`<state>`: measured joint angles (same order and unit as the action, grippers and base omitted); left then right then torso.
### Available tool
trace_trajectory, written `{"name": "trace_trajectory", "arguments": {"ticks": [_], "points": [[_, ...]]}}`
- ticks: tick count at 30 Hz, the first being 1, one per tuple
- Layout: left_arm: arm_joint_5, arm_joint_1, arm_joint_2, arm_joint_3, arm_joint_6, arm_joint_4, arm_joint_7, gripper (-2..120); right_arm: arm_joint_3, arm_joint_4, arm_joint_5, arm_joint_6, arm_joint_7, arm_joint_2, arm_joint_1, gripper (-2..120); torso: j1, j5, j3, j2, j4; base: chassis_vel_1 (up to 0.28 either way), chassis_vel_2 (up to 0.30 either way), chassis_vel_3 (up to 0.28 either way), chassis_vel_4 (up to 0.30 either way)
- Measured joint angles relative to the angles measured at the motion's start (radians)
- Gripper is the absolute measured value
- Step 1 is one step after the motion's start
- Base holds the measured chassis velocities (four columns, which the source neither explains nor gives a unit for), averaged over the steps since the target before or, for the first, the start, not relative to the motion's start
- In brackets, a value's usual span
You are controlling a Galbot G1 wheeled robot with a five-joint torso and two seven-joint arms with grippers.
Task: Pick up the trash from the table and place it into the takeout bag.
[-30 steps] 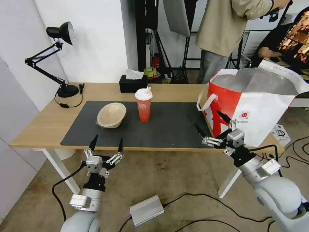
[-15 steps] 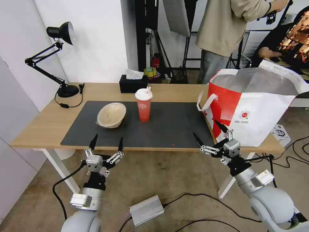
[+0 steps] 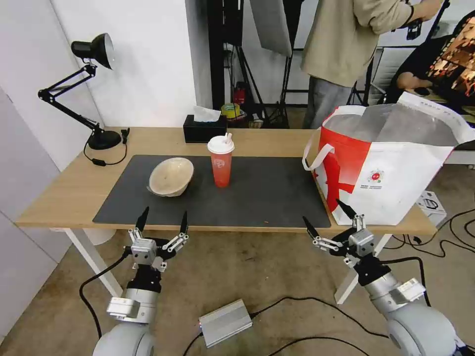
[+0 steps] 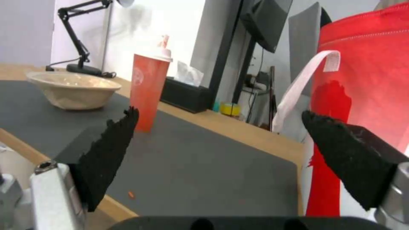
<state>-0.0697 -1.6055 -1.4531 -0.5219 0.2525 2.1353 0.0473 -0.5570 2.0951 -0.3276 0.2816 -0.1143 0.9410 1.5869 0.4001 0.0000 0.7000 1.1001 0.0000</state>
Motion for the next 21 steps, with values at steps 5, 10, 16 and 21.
{"name": "trace_trajectory", "arguments": {"ticks": [5,10,16,21], "points": [[0.001,0.001,-0.002,0.003,0.001,-0.011,0.0,100,0.005,-0.007,0.003,0.001,-0.001,0.001,-0.005,97,0.0,-0.0001,0.0,0.0,0.0,0.0,0.0,0.0,0.0],[0.001,0.003,-0.004,0.004,0.001,-0.017,0.0,100,0.011,-0.011,0.005,0.001,-0.001,0.005,-0.013,97,0.0,-0.0001,0.0,0.0,0.0,0.0,0.0,0.0,0.0],[0.0,0.005,-0.004,-0.001,0.002,-0.021,0.0,100,0.022,-0.014,0.005,0.0,-0.002,0.007,-0.026,97,0.0,0.0,0.0,0.0,0.0,0.0,0.0,0.0,0.0],[-0.002,0.006,-0.008,-0.004,0.003,-0.024,0.0,100,0.035,-0.013,0.006,-0.005,-0.002,0.0,-0.043,97,0.0,-0.0001,0.0,0.0,0.0,0.0,0.0,0.0,0.0]]}}
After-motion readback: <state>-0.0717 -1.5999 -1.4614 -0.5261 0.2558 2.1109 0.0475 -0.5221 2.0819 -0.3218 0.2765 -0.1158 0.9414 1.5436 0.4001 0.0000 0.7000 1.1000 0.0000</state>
